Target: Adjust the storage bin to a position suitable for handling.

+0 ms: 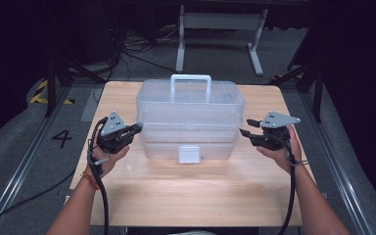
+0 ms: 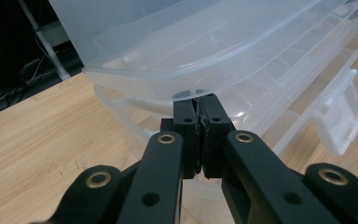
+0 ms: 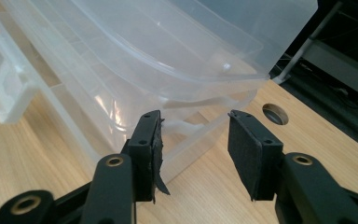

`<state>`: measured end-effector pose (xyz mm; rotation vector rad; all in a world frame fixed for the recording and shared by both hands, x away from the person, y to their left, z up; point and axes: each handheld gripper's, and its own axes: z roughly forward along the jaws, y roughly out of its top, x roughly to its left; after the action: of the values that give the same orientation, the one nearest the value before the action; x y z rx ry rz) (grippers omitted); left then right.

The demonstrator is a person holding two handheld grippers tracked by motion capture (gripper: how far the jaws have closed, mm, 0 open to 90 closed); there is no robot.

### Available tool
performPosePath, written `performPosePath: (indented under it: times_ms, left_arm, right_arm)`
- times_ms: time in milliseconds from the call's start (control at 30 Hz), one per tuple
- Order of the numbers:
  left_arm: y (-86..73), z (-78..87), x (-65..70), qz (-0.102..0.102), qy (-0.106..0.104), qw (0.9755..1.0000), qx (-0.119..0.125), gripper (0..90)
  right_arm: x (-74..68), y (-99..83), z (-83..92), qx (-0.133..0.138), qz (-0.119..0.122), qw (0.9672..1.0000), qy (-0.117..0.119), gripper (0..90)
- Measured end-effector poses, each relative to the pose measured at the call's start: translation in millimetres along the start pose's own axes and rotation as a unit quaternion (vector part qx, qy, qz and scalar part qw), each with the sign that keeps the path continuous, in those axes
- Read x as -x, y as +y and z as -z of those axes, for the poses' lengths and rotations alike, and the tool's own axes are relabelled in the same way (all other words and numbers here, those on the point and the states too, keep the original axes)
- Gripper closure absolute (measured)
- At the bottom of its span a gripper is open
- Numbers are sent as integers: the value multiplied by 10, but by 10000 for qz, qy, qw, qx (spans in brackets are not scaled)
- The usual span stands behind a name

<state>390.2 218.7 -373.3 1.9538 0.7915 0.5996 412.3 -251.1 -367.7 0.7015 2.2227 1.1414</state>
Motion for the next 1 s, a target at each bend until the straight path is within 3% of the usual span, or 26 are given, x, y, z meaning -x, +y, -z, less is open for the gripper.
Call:
performPosePath:
  times_ms: [167, 500, 733, 933, 1000]
  left_arm:
    - [7, 10, -3, -7, -2, 10000, 0, 867]
    - [-24, 113, -43, 25, 51, 10000, 58, 833]
    - [-121, 118, -6, -198, 98, 9995, -213, 813]
    - [-221, 87, 51, -205, -64, 9995, -253, 777]
    - [-246, 91, 80, -312, -102, 9993, -187, 770]
  right_arm:
    - [27, 15, 2, 329, -168, 9993, -86, 546]
    - [-19, 21, -43, 620, -174, 9976, -236, 547]
    - [-42, 59, -65, 891, -192, 9947, -484, 548]
    - [-18, 121, -57, 1058, -345, 9920, -603, 548]
    - [-4, 143, -70, 1116, -383, 9907, -678, 542]
